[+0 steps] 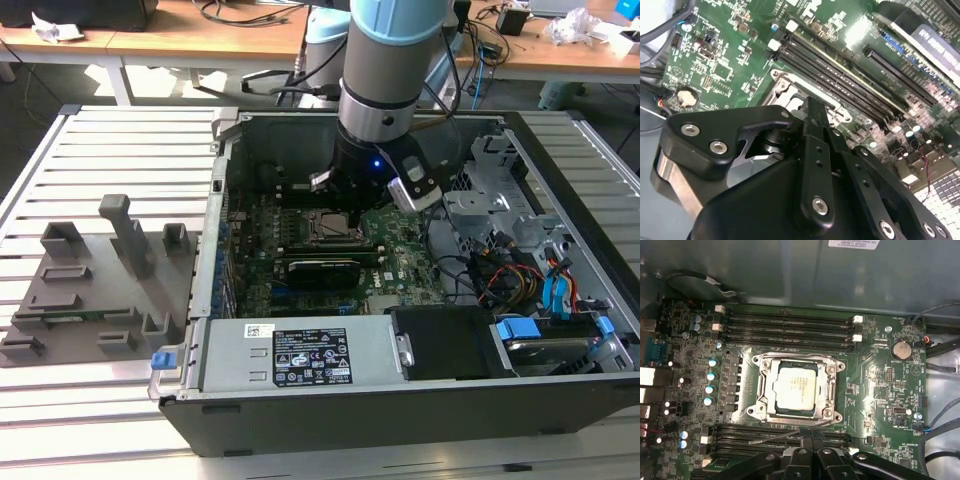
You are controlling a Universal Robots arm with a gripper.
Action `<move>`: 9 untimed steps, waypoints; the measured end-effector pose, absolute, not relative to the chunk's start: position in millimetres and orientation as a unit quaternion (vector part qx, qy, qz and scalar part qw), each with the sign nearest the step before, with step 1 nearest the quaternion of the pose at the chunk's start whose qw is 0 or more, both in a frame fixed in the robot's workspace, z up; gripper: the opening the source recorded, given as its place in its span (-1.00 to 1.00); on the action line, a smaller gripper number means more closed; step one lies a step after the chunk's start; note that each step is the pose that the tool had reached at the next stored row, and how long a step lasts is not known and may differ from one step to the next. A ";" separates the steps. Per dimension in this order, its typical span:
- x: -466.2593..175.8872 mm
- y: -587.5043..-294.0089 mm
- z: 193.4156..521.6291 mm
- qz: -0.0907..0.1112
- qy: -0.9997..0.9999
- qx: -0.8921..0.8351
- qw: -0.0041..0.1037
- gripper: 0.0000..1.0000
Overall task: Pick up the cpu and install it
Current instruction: 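Install the second cpu locking lever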
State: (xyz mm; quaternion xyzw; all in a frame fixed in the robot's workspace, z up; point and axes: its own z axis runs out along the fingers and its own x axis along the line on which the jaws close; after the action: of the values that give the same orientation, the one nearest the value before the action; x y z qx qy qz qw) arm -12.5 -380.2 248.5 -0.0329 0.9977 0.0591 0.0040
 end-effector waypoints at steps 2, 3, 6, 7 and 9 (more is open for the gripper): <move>-13.6 -383.0 244.7 0.060 0.998 -0.033 0.004 -0.79; -15.6 -383.2 243.5 0.060 0.998 -0.033 0.004 -0.79; -20.6 -383.2 241.3 0.061 0.998 -0.033 0.004 -0.79; -22.3 -383.2 240.4 0.061 0.998 -0.033 0.004 -0.79; -26.5 -383.2 237.8 0.062 0.998 -0.033 0.004 -0.79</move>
State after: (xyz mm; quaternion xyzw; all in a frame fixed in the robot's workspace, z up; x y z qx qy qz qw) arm -26.5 -383.2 237.8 -0.0329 0.9975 0.0620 0.0041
